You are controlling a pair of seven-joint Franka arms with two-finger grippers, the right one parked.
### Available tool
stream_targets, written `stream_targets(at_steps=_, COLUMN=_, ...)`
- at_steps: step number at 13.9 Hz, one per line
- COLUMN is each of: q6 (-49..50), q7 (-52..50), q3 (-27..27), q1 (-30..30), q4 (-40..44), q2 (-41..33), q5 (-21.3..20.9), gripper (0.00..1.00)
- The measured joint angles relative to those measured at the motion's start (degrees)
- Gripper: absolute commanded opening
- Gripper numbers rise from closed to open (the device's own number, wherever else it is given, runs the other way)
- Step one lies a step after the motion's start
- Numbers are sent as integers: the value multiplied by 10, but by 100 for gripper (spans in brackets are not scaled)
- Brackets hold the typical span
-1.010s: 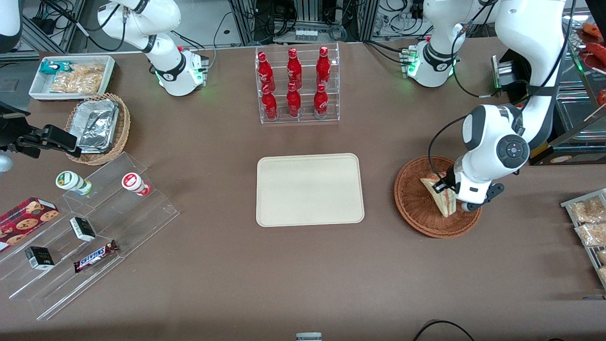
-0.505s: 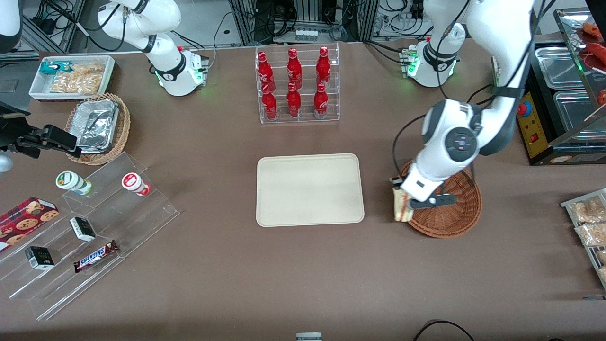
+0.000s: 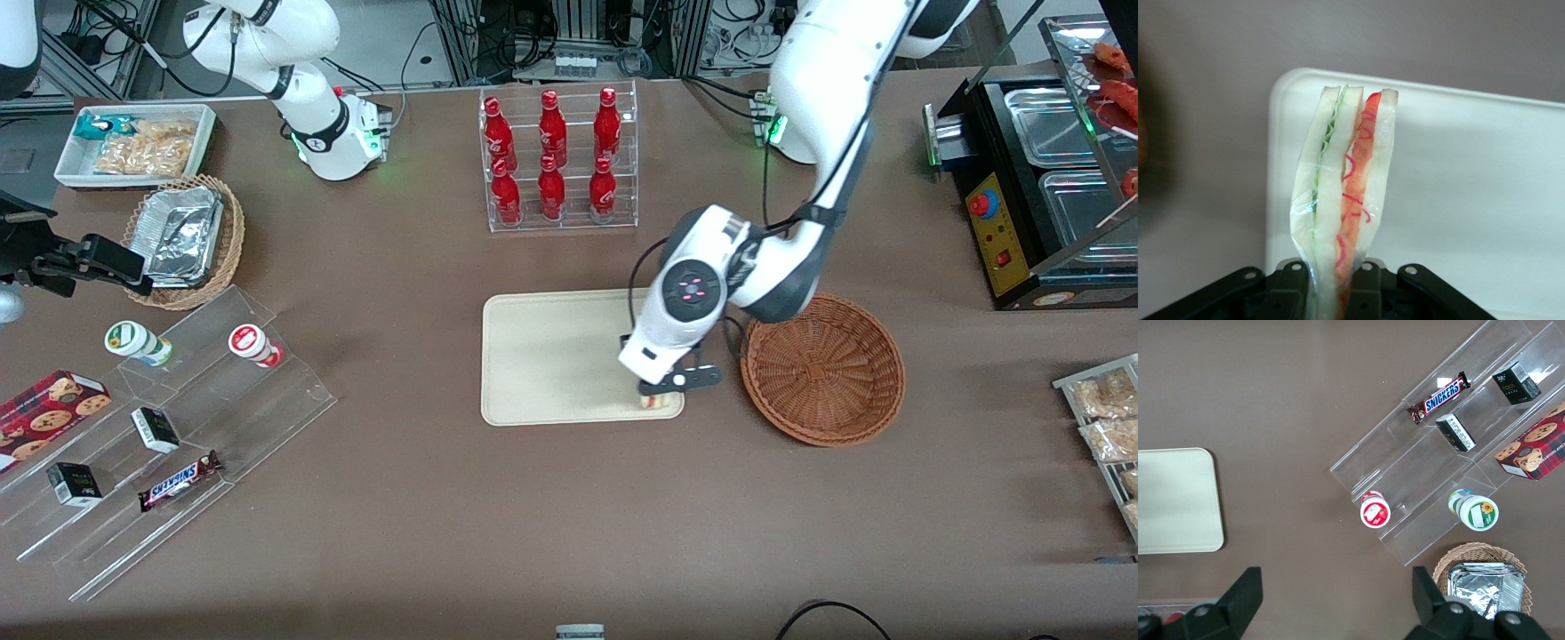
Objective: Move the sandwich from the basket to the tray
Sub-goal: 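Lift the sandwich and carry it with the left gripper over the tray, then lower the sandwich onto the cream tray and open the left gripper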
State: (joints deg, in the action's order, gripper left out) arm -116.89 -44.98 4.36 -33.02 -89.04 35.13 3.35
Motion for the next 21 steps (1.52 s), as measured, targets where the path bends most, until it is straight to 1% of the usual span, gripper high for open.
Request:
stream_targets(at_steps=3, q6=28, q7=-64, q3=0, q1=-45, q4=63, q2=56, q5=0, gripper=0)
stream_targets(at_steps=7, q6=42, q7=-102, q3=0, q1=-77, q4=95, q2=82, q5=0, gripper=2)
stream_targets(at_steps=9, q6=42, q7=-107, q3=0, q1=-85, q4=103, q2=96, q5=0, gripper=7)
stream_targets(at_steps=10, q6=42, q7=-107, q3=0, q1=-87, q4=106, q2=101, q5=0, gripper=15)
stream_targets(at_steps=11, q6=42, q7=-107, q3=0, q1=-87, q4=108, q2=104, q5=-1, gripper=39)
stream_targets(at_steps=12, q6=41, q7=-107, q3=-1, q1=-87, q4=110, q2=107, q5=-4, gripper=99)
stream_targets(at_steps=17, q6=36, q7=-107, q3=-2, q1=-87, q4=128, q2=107, q5=-6, gripper=100)
stream_targets(at_steps=21, q6=56, q7=-107, q3=-12, q1=-85, q4=143, q2=73, q5=-9, gripper=100)
